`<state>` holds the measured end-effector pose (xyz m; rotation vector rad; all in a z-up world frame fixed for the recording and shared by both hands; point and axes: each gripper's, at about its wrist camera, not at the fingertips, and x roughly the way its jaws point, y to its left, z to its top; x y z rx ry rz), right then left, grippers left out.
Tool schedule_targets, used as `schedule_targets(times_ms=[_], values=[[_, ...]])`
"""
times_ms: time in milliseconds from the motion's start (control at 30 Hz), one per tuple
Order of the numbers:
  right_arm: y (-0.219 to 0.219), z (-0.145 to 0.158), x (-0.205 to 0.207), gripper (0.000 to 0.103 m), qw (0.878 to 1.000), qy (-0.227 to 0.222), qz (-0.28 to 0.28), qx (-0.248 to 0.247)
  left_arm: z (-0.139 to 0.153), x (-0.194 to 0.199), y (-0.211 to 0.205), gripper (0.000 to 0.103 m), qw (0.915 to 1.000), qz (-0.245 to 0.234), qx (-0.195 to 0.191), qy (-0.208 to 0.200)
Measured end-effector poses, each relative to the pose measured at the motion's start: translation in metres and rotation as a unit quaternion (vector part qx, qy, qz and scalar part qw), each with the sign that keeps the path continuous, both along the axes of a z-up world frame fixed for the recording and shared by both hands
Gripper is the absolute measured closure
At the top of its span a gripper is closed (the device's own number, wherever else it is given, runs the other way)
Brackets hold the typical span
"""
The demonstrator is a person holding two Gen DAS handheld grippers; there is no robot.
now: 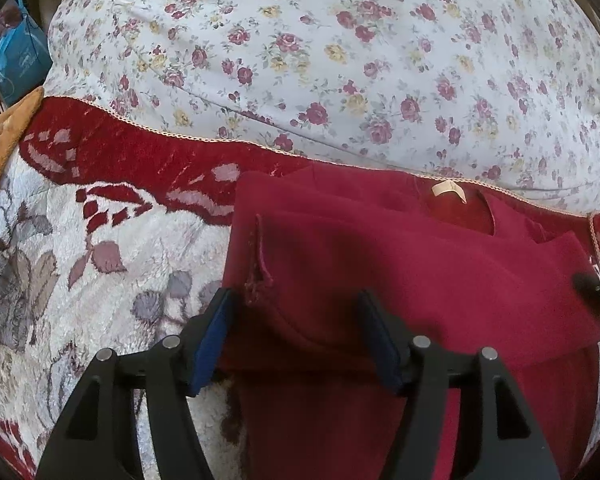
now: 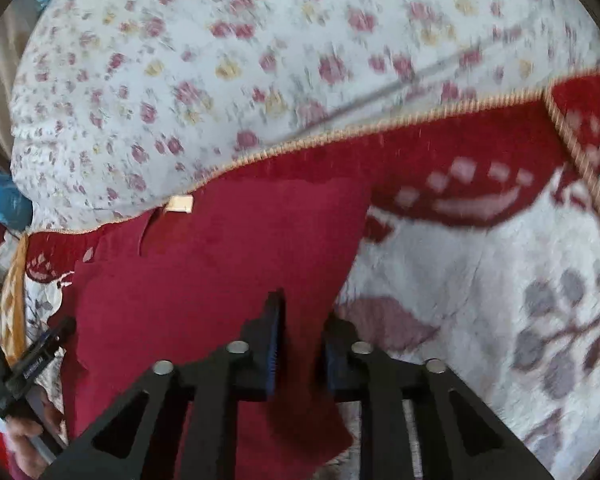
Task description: Fold small clothes
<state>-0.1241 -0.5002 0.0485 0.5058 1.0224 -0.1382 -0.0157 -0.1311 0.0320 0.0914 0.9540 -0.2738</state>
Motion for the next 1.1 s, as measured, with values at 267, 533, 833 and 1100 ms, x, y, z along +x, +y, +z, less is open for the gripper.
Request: schedule_targets(times_ms=[267,533,833,1100], values=[[0.003,0.013,-0.004,0.076,0.998,0.018,-0.023,-0.047,-0.002,0.005,0.002,0.029,0.9998,0.018,-0.003,0.009],[0.077,0.042,0.021,0.067,0.995,-0.033,0.094,-0.020,0.000,0.011,0.011,0.029,0.9990,0.044,-0.007,0.010],[0.195,0.000,0.106,0.067,0.975,-0.011,0.207,-0.076,-0.007,0.016,0.013,0.024,0.9987,0.049,-0.001,0.013],[0.181,0.005,0.110,0.065,0.980,-0.010,0.186,-0.074,-0.009,0.021,0.015,0.022,0.9985,0.052,-0.003,0.017]])
